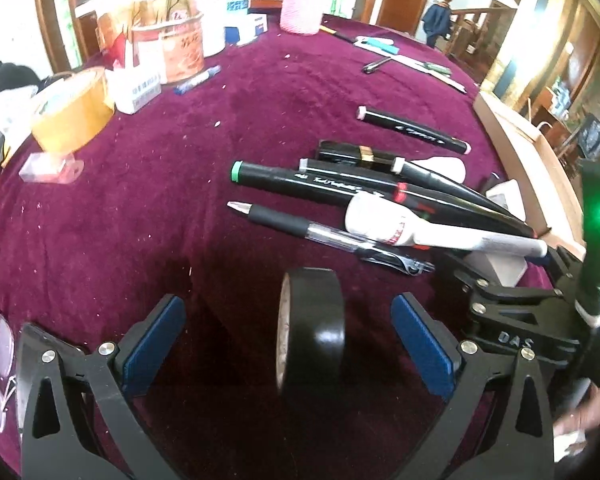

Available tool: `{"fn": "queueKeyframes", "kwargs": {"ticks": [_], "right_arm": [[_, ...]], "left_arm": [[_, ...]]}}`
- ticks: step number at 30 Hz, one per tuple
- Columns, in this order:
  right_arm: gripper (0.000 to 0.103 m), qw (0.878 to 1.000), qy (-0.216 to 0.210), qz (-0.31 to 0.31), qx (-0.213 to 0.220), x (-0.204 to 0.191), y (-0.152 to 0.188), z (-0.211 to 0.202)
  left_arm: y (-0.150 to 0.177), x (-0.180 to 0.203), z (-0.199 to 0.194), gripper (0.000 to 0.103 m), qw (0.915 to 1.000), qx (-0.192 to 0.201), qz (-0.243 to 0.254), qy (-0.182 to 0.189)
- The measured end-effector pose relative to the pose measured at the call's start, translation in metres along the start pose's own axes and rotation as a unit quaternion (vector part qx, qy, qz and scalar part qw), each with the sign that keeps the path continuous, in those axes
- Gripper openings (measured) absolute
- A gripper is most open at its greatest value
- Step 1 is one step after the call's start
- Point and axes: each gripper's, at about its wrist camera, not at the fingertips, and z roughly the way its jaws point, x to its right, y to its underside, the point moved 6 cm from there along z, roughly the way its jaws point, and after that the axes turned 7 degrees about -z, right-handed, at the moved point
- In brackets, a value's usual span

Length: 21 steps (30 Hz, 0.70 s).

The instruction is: Organize rigid objects

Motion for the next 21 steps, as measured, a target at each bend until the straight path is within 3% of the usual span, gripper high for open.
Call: {"fn": "queueKeyframes", "kwargs": {"ticks": [4,8,12,15,17,19,21], "right_arm": [[0.102,1.000,-0.006,-0.012,-0.004,-0.001,0.000,0.000],[0.100,0.995,-0.058,-0.067,-0.042,0.002,0.007,-0.006],[0.098,0.991,-0.111,-0.053,-0.052,0.011,0.020,-0.023],[0.093,0.991,-0.116,-0.048,-0.041,0.017,0.027,-0.037],[0.078,0.990,-0.126,-0.047,-0.029,0.021,0.029,-0.045],[0.071,0.989,-0.139,-0.046,-0.030,0.022,0.027,-0.048],[0.069,0.988,-0.146,-0.043,-0.029,0.024,0.027,-0.051]], "left_arm": [[0.001,-0.005,-0.001,0.103,0.9999,-0.014,-0.008,0.004],[0.002,-0.008,-0.003,0.103,0.9996,-0.021,-0.015,0.010],[0.002,-0.005,-0.002,0.095,0.9993,-0.028,-0.017,0.017],[-0.001,-0.005,-0.002,0.094,0.9991,-0.031,-0.025,0.017],[-0.003,-0.002,-0.002,0.085,0.9992,-0.030,-0.020,0.015],[-0.004,0.001,0.002,0.062,0.9991,-0.041,-0.010,0.006],[-0.004,0.002,0.006,0.056,0.9988,-0.048,-0.008,0.001]]}}
